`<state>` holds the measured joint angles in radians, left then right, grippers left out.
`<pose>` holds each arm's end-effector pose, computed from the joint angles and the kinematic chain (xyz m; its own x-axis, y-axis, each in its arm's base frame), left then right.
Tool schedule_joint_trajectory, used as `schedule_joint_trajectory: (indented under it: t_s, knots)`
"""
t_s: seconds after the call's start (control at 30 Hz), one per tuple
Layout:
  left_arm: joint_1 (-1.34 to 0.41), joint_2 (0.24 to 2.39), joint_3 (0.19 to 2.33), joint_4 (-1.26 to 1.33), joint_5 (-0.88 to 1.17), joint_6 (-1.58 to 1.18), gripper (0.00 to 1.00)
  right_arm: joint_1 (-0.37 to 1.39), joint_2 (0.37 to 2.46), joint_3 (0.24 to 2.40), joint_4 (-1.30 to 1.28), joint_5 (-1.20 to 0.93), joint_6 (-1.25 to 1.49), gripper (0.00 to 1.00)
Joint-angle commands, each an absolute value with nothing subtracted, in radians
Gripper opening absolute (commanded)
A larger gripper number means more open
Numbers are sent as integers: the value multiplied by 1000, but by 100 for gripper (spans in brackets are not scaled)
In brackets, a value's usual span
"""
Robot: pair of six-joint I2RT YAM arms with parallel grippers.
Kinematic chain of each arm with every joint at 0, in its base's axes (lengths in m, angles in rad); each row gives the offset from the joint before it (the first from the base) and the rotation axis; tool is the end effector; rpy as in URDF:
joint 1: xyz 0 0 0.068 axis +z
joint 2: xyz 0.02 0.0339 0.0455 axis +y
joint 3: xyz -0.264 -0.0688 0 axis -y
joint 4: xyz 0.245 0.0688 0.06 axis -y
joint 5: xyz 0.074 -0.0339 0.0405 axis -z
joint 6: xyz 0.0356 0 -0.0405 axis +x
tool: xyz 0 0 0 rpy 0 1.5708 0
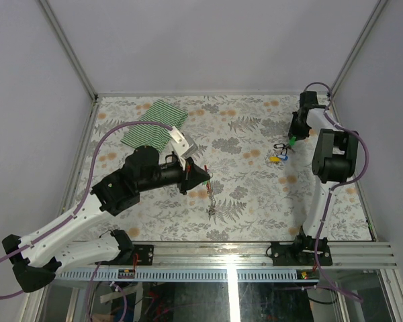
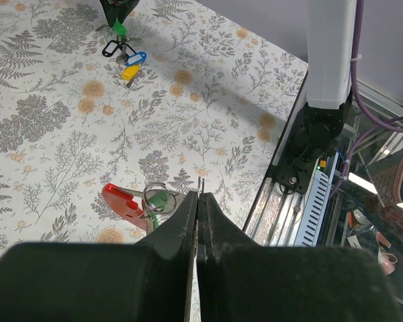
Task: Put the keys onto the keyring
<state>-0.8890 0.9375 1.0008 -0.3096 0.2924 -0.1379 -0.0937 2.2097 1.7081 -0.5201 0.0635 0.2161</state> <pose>0.1239 -0.1690 0.3753 -0.2786 0.1344 -0.9510 0.8898 0.4087 -0.2029 0.4760 -0.0470 0.1668 -0.8024 0.2903 -0.5214 0.3055 0.9504 0.0590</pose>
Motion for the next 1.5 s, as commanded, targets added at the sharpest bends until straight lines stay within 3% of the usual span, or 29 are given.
schedule_joint_trajectory:
  t_s: [0.0,0.37,0.97,1.17,1.47]
  knots:
    - [-882,929,1049,-284,295,-130,0,-95,2048,1662,-472,6,206,27]
    - [-883,958,1072,-291,303,-114,0,38,1857,1435,-403,-26,263,27]
    - [-881,878,1041,-360,104,-69,0,639,1567,1073,-357,-87,312,28]
    - [-881,879,1028,-362,95,-74,0,656,1485,979,-398,-3,358,29]
    - [-881,901,1032,-353,111,-73,0,652,1575,976,-481,255,317,33]
